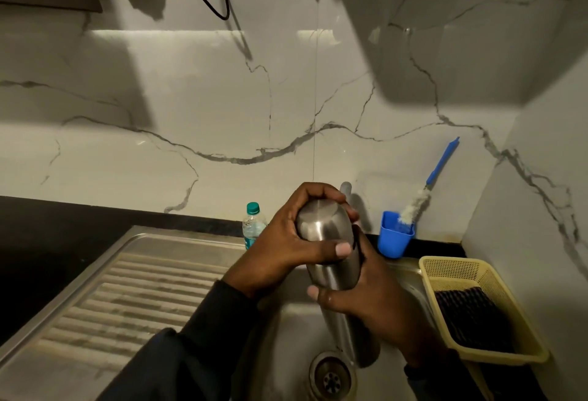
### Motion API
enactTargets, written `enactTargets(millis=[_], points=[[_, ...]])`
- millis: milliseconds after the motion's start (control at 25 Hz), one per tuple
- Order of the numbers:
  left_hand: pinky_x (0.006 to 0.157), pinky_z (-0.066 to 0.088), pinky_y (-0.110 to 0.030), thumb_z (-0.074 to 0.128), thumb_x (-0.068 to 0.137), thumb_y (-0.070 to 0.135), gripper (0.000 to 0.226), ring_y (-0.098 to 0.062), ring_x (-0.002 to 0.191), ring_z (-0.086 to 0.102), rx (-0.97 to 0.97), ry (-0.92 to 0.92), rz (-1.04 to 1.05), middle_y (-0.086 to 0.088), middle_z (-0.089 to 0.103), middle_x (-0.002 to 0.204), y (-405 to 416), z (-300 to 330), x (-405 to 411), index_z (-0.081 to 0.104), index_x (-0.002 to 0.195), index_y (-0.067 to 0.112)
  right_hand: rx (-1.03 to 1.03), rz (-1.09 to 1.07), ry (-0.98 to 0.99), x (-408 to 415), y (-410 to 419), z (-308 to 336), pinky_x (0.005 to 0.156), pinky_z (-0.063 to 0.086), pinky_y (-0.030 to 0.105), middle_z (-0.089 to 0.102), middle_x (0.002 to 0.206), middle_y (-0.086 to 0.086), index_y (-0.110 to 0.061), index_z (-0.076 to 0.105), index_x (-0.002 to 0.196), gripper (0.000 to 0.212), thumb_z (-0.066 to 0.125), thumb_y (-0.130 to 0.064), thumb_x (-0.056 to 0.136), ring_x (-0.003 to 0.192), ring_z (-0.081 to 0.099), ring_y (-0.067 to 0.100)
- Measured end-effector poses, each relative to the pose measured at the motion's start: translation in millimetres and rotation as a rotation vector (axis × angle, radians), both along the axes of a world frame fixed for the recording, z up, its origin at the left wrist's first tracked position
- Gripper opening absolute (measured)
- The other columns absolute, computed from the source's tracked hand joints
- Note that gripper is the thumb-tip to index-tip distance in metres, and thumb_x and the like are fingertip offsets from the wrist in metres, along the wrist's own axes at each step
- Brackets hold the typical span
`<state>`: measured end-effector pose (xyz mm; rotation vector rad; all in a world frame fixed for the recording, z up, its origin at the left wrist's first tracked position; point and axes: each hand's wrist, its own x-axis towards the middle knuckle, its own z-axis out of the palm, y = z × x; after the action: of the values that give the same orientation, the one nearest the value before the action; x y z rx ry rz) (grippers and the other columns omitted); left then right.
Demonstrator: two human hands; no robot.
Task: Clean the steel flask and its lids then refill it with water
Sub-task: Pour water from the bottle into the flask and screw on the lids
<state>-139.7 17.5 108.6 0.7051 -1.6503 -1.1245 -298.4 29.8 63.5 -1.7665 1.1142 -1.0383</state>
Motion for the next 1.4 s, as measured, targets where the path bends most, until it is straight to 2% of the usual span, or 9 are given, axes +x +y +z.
enactTargets(millis=[240, 440, 520, 640, 800, 1040, 1160, 1280, 1400], points=[[0.075, 0.059, -0.026, 0.089, 0.059, 0.039, 0.061, -0.012, 0.090, 0.068, 0.132, 0.223, 0.657, 0.005, 0.067, 0.100, 21, -17, -44, 0.057, 0.110, 0.024, -0.337, -0.319, 0.199, 24, 1, -32, 0.094, 0.049, 0.034, 0.052, 0.131, 0.001, -0.029, 0.034, 0.136, 0.065, 0.061, -0.041, 0.078, 0.118, 0.053, 0.016], [0.077, 0.060, -0.035, 0.084, 0.069, 0.013, 0.039, -0.020, 0.089, 0.068, -0.051, 0.221, 0.584, -0.003, 0.069, 0.096, 12, -14, -36, 0.062, 0.102, 0.014, -0.447, -0.485, 0.288, 30, 0, -21, 0.064, 0.030, -0.009, 0.052, 0.103, -0.028, -0.030, 0.040, 0.128, 0.083, 0.071, -0.053, 0.055, 0.088, 0.042, -0.012], [0.078, 0.060, -0.042, 0.083, 0.068, 0.012, 0.039, -0.023, 0.090, 0.068, -0.100, 0.183, 0.542, -0.005, 0.069, 0.095, 10, -11, -31, 0.062, 0.101, 0.014, -0.360, -0.417, 0.234, 30, 0, -12, 0.066, 0.034, -0.005, 0.043, 0.098, -0.047, -0.062, 0.027, 0.118, 0.074, 0.067, -0.060, 0.055, 0.084, 0.045, -0.013], [0.077, 0.059, -0.037, 0.083, 0.067, 0.015, 0.039, -0.022, 0.091, 0.067, -0.151, 0.118, 0.544, -0.002, 0.068, 0.094, 6, -8, -26, 0.062, 0.101, 0.014, -0.284, -0.303, 0.156, 27, -4, -11, 0.066, 0.038, 0.002, 0.043, 0.101, -0.052, -0.074, 0.022, 0.108, 0.076, 0.076, -0.054, 0.058, 0.094, 0.049, -0.022], [0.080, 0.058, -0.028, 0.088, 0.066, 0.026, 0.055, -0.015, 0.097, 0.067, -0.059, 0.020, 0.450, 0.004, 0.068, 0.103, 2, -17, -17, 0.058, 0.112, 0.021, -0.147, -0.163, -0.046, 26, -9, -25, 0.078, 0.057, 0.027, 0.065, 0.099, -0.022, -0.050, 0.052, 0.108, 0.058, 0.081, -0.018, 0.069, 0.095, 0.065, 0.001], [0.090, 0.058, -0.035, 0.088, 0.073, 0.026, 0.060, -0.012, 0.107, 0.068, 0.134, -0.002, 0.408, 0.009, 0.070, 0.117, 17, -73, 9, 0.058, 0.123, 0.038, 0.018, -0.143, -0.100, 53, -13, -60, 0.076, 0.052, 0.014, 0.065, 0.097, -0.020, -0.049, 0.047, 0.105, 0.064, 0.082, -0.009, 0.068, 0.094, 0.064, -0.002], [0.090, 0.057, -0.031, 0.090, 0.070, 0.032, 0.064, -0.008, 0.106, 0.067, 0.074, -0.043, 0.580, 0.010, 0.070, 0.115, 22, -82, 21, 0.058, 0.125, 0.030, 0.074, -0.017, 0.034, 57, -14, -63, 0.074, 0.049, 0.009, 0.060, 0.100, -0.025, -0.047, 0.043, 0.110, 0.064, 0.084, -0.028, 0.065, 0.095, 0.060, -0.009], [0.086, 0.057, -0.026, 0.090, 0.070, 0.027, 0.062, -0.006, 0.104, 0.067, 0.033, -0.043, 0.719, 0.010, 0.070, 0.114, 18, -89, 41, 0.057, 0.123, 0.024, 0.085, 0.117, 0.108, 58, -24, -71, 0.100, 0.044, 0.026, 0.049, 0.134, -0.020, -0.042, 0.034, 0.135, 0.091, 0.081, -0.054, 0.058, 0.123, 0.047, -0.001], [0.083, 0.055, -0.021, 0.091, 0.069, 0.026, 0.061, -0.002, 0.102, 0.066, 0.017, -0.042, 0.848, 0.011, 0.069, 0.112, 9, -95, 66, 0.056, 0.120, 0.025, 0.141, 0.107, 0.149, 63, -30, -83, 0.104, 0.041, 0.030, 0.044, 0.136, -0.019, -0.038, 0.031, 0.140, 0.088, 0.079, -0.054, 0.068, 0.124, 0.043, 0.001]])
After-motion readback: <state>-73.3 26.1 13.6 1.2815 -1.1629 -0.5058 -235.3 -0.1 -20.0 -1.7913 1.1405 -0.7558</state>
